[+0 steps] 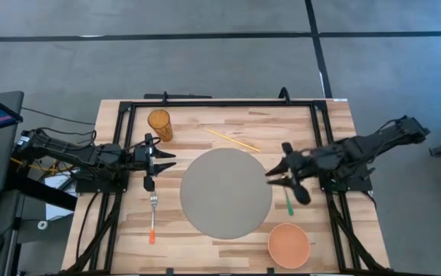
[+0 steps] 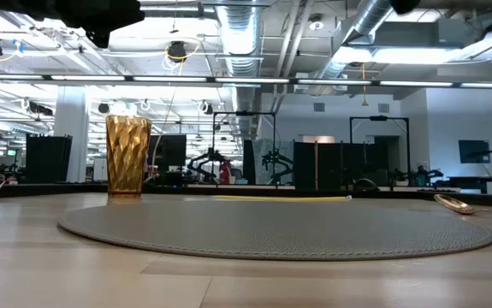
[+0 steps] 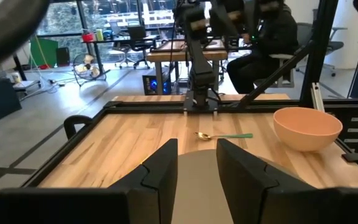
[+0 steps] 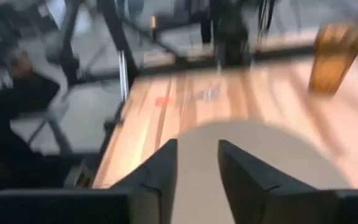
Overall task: Pick & Place Utensil
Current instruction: Put the orange bowl on the gray table mat
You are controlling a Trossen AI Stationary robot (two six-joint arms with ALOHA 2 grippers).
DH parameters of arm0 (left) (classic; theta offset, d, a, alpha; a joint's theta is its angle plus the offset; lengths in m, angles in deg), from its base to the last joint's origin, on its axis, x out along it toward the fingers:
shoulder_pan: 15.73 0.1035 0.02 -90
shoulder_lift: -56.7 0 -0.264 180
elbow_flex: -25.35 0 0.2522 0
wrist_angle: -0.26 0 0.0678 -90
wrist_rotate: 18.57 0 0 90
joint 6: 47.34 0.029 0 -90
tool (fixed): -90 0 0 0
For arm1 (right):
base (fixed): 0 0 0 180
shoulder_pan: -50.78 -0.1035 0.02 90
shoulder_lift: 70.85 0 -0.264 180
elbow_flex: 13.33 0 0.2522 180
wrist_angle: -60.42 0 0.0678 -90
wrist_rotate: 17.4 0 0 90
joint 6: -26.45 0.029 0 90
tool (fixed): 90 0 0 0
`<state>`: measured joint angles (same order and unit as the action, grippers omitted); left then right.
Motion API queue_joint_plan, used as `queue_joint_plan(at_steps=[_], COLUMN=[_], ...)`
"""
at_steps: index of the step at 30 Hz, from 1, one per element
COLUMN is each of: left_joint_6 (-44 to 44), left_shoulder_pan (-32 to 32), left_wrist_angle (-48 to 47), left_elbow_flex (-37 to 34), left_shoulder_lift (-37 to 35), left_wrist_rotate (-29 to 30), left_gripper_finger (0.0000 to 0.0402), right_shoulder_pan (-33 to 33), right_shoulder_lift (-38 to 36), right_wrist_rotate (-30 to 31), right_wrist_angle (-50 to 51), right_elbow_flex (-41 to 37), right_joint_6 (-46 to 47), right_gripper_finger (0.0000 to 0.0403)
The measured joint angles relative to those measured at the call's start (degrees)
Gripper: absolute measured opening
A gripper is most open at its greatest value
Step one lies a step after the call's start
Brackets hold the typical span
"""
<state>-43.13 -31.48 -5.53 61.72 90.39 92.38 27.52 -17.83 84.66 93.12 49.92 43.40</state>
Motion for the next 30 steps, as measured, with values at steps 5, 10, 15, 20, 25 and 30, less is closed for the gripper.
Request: queue_joint_plan(at_steps=[5, 10, 15, 20, 25, 30], left_joint_6=[-0.16, -0.16, -0.18, -0.20, -0.20, -0.20], left_shoulder_pan=[0.00, 0.00, 0.00, 0.00, 0.00, 0.00], left_wrist_angle=[0.00, -0.02, -0.02, -0.04, -0.02, -0.02], left_elbow_flex=[0.00, 0.00, 0.00, 0.00, 0.00, 0.00], left_shoulder_lift=[0.00, 0.00, 0.00, 0.00, 0.00, 0.00], left_wrist_rotate=[0.00, 0.00, 0.01, 0.00, 0.00, 0.00], left_gripper_finger=[0.0113, 0.0113, 0.0113, 0.0113, 0.0113, 0.0113], right_shoulder_pan=[-3.36, -7.53, -12.71, -16.19, -17.75, -17.97], right_shoulder_lift=[5.32, 9.47, 14.00, 19.73, 24.33, 25.85], right_wrist_rotate=[-0.03, -1.79, -3.20, -4.48, -9.93, -10.60], right_wrist_angle=[6.35, 9.64, 10.92, 14.04, 14.16, 13.88], right_elbow_flex=[0.00, -0.04, -0.04, -0.04, -0.09, -0.09], right_joint_6=[9.60, 22.16, 31.18, 41.47, 44.08, 44.23], right_gripper_finger=[0.0172, 0.0201, 0.0203, 0.0197, 0.0196, 0.0196])
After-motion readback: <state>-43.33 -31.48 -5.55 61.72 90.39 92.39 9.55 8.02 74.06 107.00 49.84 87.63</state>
